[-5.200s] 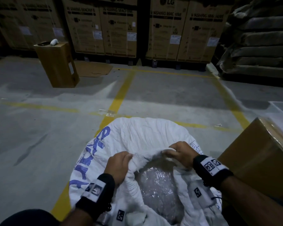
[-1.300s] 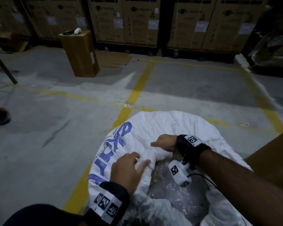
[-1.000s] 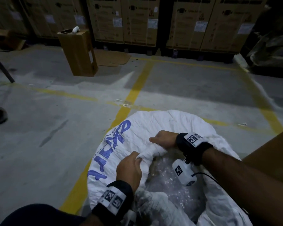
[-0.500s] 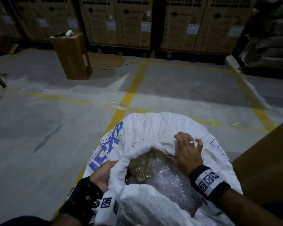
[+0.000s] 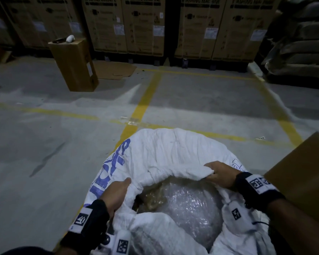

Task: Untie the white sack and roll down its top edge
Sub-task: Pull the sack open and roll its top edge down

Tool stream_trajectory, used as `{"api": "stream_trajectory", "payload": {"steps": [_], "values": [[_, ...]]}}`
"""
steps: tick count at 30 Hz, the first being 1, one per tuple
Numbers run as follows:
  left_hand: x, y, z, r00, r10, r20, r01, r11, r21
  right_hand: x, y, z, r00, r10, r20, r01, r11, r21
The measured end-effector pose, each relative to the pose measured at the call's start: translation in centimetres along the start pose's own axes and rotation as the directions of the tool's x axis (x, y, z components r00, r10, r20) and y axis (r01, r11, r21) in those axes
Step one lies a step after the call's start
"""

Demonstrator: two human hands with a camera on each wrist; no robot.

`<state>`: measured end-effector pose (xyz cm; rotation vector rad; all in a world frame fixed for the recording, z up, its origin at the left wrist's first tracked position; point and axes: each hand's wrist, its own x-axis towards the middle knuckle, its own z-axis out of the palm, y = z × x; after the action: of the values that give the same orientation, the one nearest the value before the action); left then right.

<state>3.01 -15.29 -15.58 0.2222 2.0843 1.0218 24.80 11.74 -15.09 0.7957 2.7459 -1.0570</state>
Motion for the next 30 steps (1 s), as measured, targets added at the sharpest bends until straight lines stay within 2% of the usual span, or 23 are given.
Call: {"api": "stream_trajectory", "payload": {"steps": [2, 4, 6, 7, 8, 9, 10, 12, 13, 15, 17, 18, 20, 21, 22, 24, 26, 27, 30], "values": [[-0.3, 0.3, -0.7, 0.997, 0.027, -0.071, -0.013, 0.982, 0.189, -1.1, 0.0, -0.8, 0.986, 0.039, 0.164, -0.055, 0.994, 0.097], [-0.2, 0.2, -1.7, 0.999, -0.010, -0.031, 0.023, 0.898, 0.440, -2.0, 0.0, -1.4, 0.948, 0.106, 0.301, -0.157, 0.976, 0.150], [0.6, -0.6, -2.1, 0.999, 0.033, -0.014, -0.020, 0.845, 0.534, -2.7, 0.2, -1.2, 0.910, 0.199, 0.364, -0.246, 0.965, 0.088], [0.8, -0.9, -1.9, 0.998, 0.065, 0.021, -0.064, 0.781, 0.621, -3.0, 0.4, -1.0, 0.900, 0.272, 0.340, -0.291, 0.957, 0.006], [1.2, -1.4, -1.6, 0.996, 0.074, 0.048, -0.088, 0.754, 0.651, -3.2, 0.6, -0.7, 0.889, 0.337, 0.310, -0.342, 0.939, -0.041], [1.3, -1.8, -1.3, 0.993, 0.098, 0.058, -0.112, 0.726, 0.679, -3.4, 0.9, -0.3, 0.877, 0.373, 0.303, -0.383, 0.923, -0.029], [1.5, -2.2, -0.8, 0.994, 0.108, 0.022, -0.095, 0.735, 0.671, -3.4, 1.0, 0.1, 0.864, 0.395, 0.313, -0.425, 0.904, 0.031], [2.2, -2.8, 0.1, 0.976, 0.215, -0.038, -0.128, 0.705, 0.697, -3.0, 0.9, 0.1, 0.854, 0.423, 0.303, -0.478, 0.868, 0.137], [2.3, -2.8, 0.7, 0.960, 0.263, -0.092, -0.122, 0.694, 0.709, -2.5, 0.9, -0.1, 0.855, 0.444, 0.268, -0.491, 0.859, 0.144], [2.2, -2.2, 1.6, 0.930, 0.327, -0.170, -0.119, 0.703, 0.702, -1.1, 0.8, -0.4, 0.851, 0.488, 0.191, -0.504, 0.863, 0.041], [2.1, -0.8, 2.2, 0.863, 0.464, -0.198, -0.186, 0.657, 0.731, 0.4, 0.6, -0.2, 0.865, 0.494, 0.086, -0.495, 0.869, -0.013], [2.4, -0.1, 2.5, 0.816, 0.550, -0.178, -0.254, 0.617, 0.745, 1.1, 0.5, 0.1, 0.871, 0.490, 0.009, -0.490, 0.871, -0.028], [3.0, 1.0, 3.1, 0.738, 0.675, -0.030, -0.391, 0.463, 0.795, 2.0, 0.1, 1.0, 0.868, 0.448, -0.215, -0.478, 0.871, -0.113], [3.4, 1.3, 3.3, 0.721, 0.692, 0.034, -0.422, 0.399, 0.814, 2.1, -0.2, 1.5, 0.854, 0.387, -0.347, -0.467, 0.864, -0.185], [3.8, 1.5, 3.5, 0.724, 0.686, 0.075, -0.430, 0.363, 0.827, 2.0, -0.6, 2.0, 0.842, 0.280, -0.462, -0.442, 0.848, -0.292], [3.7, 1.7, 4.2, 0.732, 0.669, 0.125, -0.432, 0.315, 0.845, 2.0, -0.8, 3.0, 0.851, 0.073, -0.520, -0.374, 0.779, -0.503], [3.0, 1.9, 5.0, 0.774, 0.621, 0.120, -0.406, 0.342, 0.847, 1.9, -0.2, 3.9, 0.842, -0.073, -0.534, -0.288, 0.777, -0.560], [2.7, 1.9, 5.4, 0.778, 0.619, 0.114, -0.398, 0.344, 0.851, 1.9, 0.1, 4.3, 0.840, -0.108, -0.532, -0.254, 0.788, -0.561], [2.1, 1.8, 6.4, 0.737, 0.670, 0.089, -0.402, 0.328, 0.855, 0.6, -0.5, 5.3, 0.858, -0.106, -0.502, -0.244, 0.776, -0.581]]}}
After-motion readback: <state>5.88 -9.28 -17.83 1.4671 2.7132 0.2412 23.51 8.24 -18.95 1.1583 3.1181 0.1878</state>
